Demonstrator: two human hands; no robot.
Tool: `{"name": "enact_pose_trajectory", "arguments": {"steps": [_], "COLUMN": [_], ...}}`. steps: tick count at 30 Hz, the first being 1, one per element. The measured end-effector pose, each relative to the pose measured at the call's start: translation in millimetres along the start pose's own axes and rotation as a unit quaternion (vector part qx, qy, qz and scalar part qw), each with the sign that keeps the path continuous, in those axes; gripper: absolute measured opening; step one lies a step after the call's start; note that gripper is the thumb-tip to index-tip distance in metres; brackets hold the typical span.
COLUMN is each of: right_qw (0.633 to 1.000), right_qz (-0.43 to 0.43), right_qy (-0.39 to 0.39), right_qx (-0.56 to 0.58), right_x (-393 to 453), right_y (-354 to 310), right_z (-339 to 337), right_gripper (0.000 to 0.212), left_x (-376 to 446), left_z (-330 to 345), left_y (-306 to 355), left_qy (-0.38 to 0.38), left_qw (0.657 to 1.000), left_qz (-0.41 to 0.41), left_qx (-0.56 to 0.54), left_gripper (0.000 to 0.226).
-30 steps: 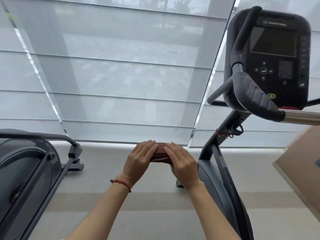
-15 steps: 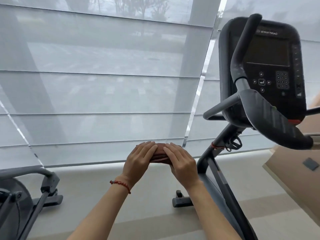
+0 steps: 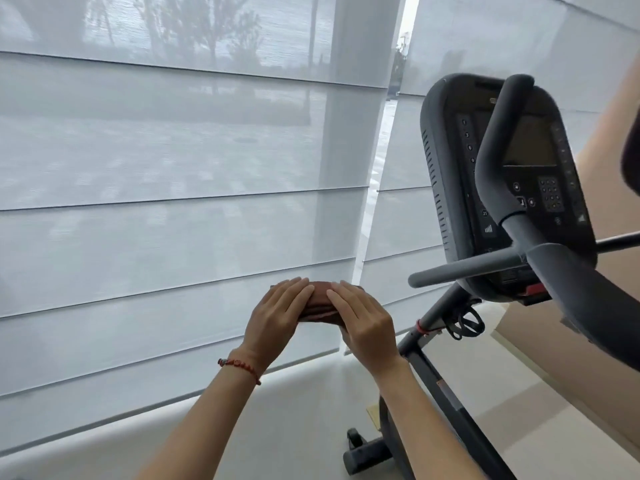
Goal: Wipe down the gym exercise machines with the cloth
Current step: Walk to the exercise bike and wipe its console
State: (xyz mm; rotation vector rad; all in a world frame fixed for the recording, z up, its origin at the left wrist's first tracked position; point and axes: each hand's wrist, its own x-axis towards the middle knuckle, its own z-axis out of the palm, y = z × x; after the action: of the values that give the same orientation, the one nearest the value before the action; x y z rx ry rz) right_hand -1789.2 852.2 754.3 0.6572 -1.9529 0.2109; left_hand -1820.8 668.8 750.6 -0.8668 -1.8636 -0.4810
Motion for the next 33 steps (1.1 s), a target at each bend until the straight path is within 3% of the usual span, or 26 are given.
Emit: {"name": "enact_pose_trajectory", "arguments": {"steps": [8,19,24,29,33], "right_qw": [0.997,0.989,0.98,0.969,0.962], "right_qz": [-0.011,-0.027,-0.037,-0.051,-0.049], "right_qy": [0.022,0.05,0.066,0.082,0.082], "right_qx": [-0.072,-0.139,-0.183,-0.227,-0.255], "right_x": [36.2,74.8,91.2,110.3,122.1], "right_y": [34.1,82.7,103.0,115.7,125.8], "right_z": [2.4,-34.4,-54.8,-77.3,-98.2], "right_gripper": [0.034,0.045,0.032,0.02,0.023], "left_x": [47.8,123.5,154.9,187.7,214.5], "left_z": [29.9,57.1,67.7,73.9,77.0], "left_y": [-27.7,-17.2,-11.0,-2.9,7.7], "left_qy": [0.026,0.086,0.103,0.123,0.145], "left_qw": [0.998,0.989,0.984,0.978,0.97], "left_qz": [0.029,0.081,0.096,0.116,0.128], "left_qx": [-0.046,-0.092,-0.108,-0.126,-0.144], "left_gripper": [0.026,0.036,0.048,0.039,0.034]}}
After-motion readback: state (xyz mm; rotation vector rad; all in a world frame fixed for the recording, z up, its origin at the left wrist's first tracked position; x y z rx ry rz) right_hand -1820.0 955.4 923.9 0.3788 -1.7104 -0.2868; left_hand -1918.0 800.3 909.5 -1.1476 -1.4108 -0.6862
